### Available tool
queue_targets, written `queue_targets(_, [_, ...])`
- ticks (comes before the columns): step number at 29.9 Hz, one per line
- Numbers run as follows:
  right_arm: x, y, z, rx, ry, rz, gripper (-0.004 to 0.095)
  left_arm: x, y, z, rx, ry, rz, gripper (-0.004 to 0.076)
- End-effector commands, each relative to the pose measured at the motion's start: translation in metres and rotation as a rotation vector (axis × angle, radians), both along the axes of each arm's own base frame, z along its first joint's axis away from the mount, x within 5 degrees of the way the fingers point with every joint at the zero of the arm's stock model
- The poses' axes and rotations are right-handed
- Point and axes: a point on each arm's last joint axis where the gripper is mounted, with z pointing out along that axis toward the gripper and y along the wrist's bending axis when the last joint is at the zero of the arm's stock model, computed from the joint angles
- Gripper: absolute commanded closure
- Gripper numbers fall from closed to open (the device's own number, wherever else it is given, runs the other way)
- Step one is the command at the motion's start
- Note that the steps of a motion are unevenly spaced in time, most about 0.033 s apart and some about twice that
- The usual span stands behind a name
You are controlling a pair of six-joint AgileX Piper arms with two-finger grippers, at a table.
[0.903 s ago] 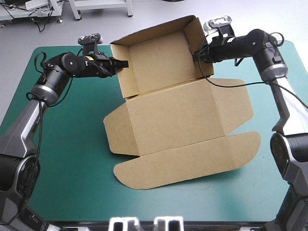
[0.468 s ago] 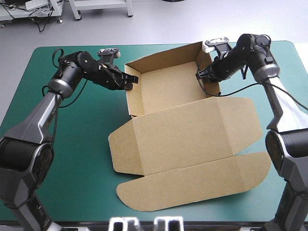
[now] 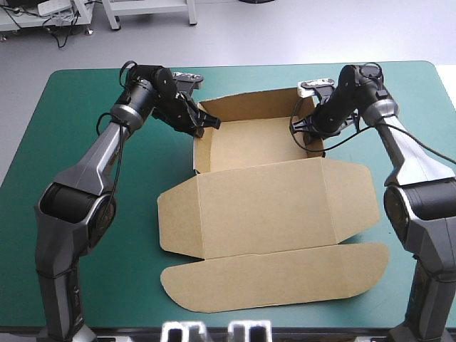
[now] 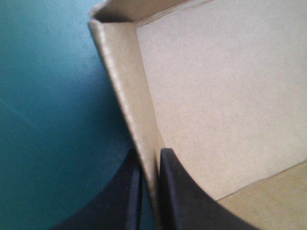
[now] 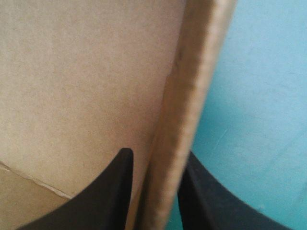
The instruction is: Fold the box
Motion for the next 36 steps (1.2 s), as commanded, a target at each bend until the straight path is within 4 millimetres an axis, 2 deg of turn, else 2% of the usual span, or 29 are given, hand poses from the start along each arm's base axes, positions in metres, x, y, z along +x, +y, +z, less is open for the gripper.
queue_targets(1, [-0.008,0.000,0.029,0.010,-0.066,0.006,0.0925,-0.013,-0.014,0.023,-0.011,-0.039,-0.084,0.0733])
queue_targets(9, [-0.005,0.009,0.016,-0.046,-0.044,0.017,0.0925,-0.009,-0.033,0.003,0.013,-0.010,-0.113,0.0733])
queue_targets(15, [-0.010,0.025,0.015,-0.120,-0.061,0.056,0.0925,-0.016,-0.046,0.001,0.124,-0.053,-0.156,0.0733])
queue_targets(25, [-0.010,0.025,0.015,-0.120,-0.061,0.051,0.0924,-0.017,-0.047,0.001,0.136,-0.059,-0.167,0.0732])
queue_targets(27, [-0.010,0.024,0.015,-0.120,-0.061,0.049,0.0895,-0.016,-0.046,0.001,0.143,-0.062,-0.164,0.0730])
queue_targets(30, [-0.008,0.019,0.015,-0.117,-0.059,0.035,0.0733,-0.014,-0.042,0.001,0.126,-0.056,-0.163,0.0662])
queue_targets(31, [-0.008,0.018,0.015,-0.112,-0.058,0.037,0.0666,-0.013,-0.041,0.001,0.113,-0.053,-0.176,0.0612])
queue_targets(34, [-0.007,0.016,0.015,-0.097,-0.054,0.030,0.0376,-0.011,-0.033,0.005,0.051,-0.036,-0.152,0.0412])
queue_targets(36, [-0.007,0.015,0.015,-0.096,-0.052,0.016,0.0231,-0.010,-0.028,0.010,0.031,-0.037,-0.134,0.0305])
